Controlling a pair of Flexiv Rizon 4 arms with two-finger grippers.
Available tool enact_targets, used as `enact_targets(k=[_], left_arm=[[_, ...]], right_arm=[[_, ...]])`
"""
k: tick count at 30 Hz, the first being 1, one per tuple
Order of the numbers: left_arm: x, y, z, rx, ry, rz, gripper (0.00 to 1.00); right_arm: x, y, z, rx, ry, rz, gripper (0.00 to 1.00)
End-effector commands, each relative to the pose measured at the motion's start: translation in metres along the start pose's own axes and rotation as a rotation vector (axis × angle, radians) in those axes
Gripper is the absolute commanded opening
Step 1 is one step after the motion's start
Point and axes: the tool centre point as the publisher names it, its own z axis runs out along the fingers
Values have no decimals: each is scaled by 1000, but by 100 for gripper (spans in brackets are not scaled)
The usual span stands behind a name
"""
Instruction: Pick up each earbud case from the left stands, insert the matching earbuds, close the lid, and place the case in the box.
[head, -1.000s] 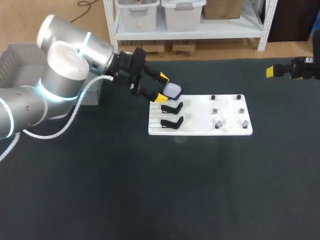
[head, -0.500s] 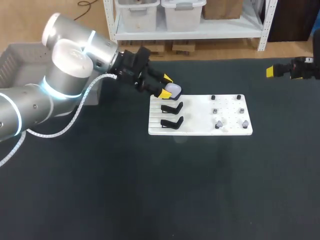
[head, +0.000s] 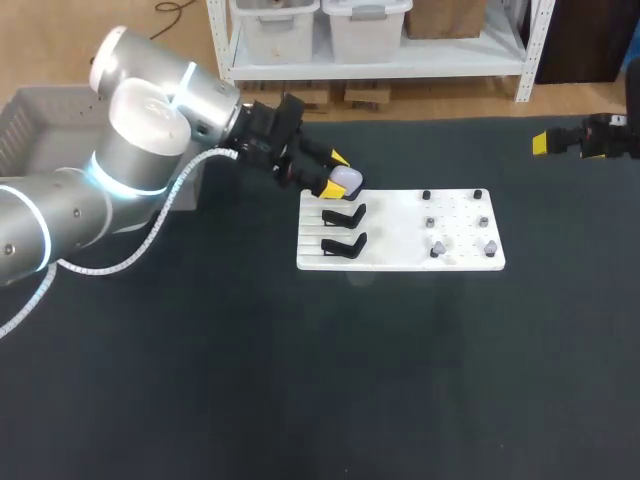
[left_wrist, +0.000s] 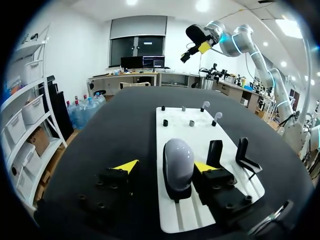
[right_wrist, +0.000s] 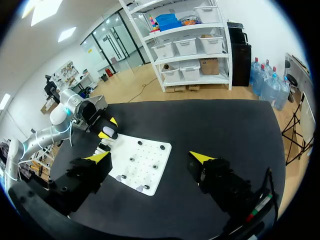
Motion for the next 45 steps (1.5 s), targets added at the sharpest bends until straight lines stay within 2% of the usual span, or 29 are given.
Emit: enact_targets(k=[1,4,9,15,18,22,23,24,30,45], left_arm=[[1,1,1,1,0,1,71],[2,1,1,-1,-1,1,73],[2,0,2,0,-1,2,69],[2,-2,2,2,0,6,51],[2,-3,2,4,0,9,47],[2,-4,3,7,2,12,24],[2,-5,3,7,2,13,14],[2,-5,2,7,2,14,0],[-8,-12,-7,-8,-23,44,0],[-59,-46,-40,-44,-177,121,0]], right_arm=[[0,0,0,0,0,0,100],[0,0,0,0,0,0,100],[0,0,0,0,0,0,100],[0,0,0,0,0,0,100],[0,0,0,0,0,0,100],[0,0,0,0,0,0,100],[0,0,0,0,0,0,100],[0,0,0,0,0,0,100],[0,0,0,0,0,0,100],[0,0,0,0,0,0,100]])
